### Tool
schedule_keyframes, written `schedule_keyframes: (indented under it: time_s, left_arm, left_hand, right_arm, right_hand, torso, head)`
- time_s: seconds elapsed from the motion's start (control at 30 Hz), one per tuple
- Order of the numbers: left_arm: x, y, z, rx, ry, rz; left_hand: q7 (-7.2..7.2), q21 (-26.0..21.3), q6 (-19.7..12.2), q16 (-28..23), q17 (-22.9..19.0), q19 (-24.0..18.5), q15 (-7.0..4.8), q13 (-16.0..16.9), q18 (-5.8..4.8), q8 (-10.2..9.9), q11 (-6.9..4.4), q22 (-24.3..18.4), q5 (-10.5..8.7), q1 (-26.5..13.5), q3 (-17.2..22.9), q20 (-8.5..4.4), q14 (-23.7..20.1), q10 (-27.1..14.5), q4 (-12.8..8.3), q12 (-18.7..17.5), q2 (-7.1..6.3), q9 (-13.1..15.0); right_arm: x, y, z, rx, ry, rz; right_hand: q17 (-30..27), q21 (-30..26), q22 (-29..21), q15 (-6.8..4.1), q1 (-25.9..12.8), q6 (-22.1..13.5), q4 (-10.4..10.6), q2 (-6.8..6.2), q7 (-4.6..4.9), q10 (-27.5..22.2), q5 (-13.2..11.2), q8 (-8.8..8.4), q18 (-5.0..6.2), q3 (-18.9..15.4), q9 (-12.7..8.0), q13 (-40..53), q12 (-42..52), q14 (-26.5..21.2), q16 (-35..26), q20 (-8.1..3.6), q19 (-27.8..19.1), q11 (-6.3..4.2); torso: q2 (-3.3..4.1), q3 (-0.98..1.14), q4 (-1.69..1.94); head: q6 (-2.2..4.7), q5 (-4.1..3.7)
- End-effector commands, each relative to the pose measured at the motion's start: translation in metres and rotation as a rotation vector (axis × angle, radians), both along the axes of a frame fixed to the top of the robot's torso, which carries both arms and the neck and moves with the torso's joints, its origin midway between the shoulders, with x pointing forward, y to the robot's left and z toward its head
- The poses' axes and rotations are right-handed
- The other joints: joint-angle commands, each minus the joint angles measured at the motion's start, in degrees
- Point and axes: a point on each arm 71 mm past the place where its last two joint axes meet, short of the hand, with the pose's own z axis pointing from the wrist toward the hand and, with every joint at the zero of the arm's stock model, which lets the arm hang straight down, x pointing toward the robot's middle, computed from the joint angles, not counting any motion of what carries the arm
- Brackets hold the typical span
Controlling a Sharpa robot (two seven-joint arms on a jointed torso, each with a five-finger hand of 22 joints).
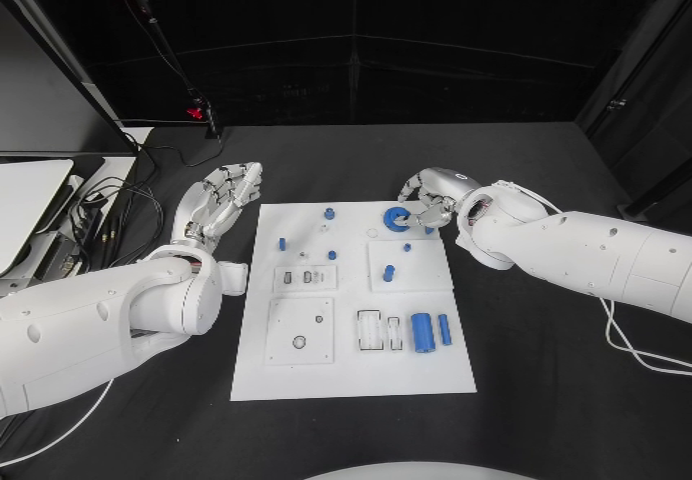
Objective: Assemble the parts on the task board
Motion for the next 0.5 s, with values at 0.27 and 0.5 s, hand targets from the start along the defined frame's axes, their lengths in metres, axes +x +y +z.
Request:
schedule_keyframes:
  time_s: [0.27, 0.5]
  left_arm:
    - [-0.0083, -0.0018, 0.0205, -0.028, -0.295, -0.045]
    - [-0.0082, -0.0016, 0.0204, -0.027, -0.294, -0.045]
  left_hand:
    - [8.63, 0.3, 0.2, 0.2, 0.0, -0.4, 0.02, 0.0, 0.30, 0.2, 0.01, 0.0, 0.24, 0.3, -0.4, 0.05, 0.3, 0.4, -0.1, 0.4, 0.21, -0.1]
    - [8.63, 0.3, 0.2, 0.2, 0.0, -0.4, 0.02, 0.0, 0.30, 0.2, 0.01, 0.0, 0.24, 0.3, -0.4, 0.05, 0.3, 0.4, -0.1, 0.4, 0.21, -0.1]
  right_arm:
    - [0.0011, 0.0025, -0.0041, -0.035, 0.061, -0.018]
    - [0.0014, 0.0036, -0.0048, -0.045, 0.067, -0.018]
  right_hand:
    - [15.1, 0.2, 15.1, -0.17, -0.5, 1.3, -0.2, 0.60, -0.43, 6.1, -0.1, -0.74, -0.42, 0.0, -0.3, 15.1, 0.1, 6.1, 0.1, -0.09, 6.0, -0.19]
    - [15.1, 0.2, 15.1, -0.79, -0.3, 3.5, -0.3, 1.05, -1.35, 6.1, -0.2, -1.73, -0.42, 0.2, -0.7, 15.1, 0.1, 6.1, 0.1, -0.59, 6.0, -0.99]
  torso:
    - [0.01, 0.00, 0.04]
    - [0.01, -0.01, -0.01]
  head:
    - [-0.20, 0.05]
    - [-0.33, 0.09]
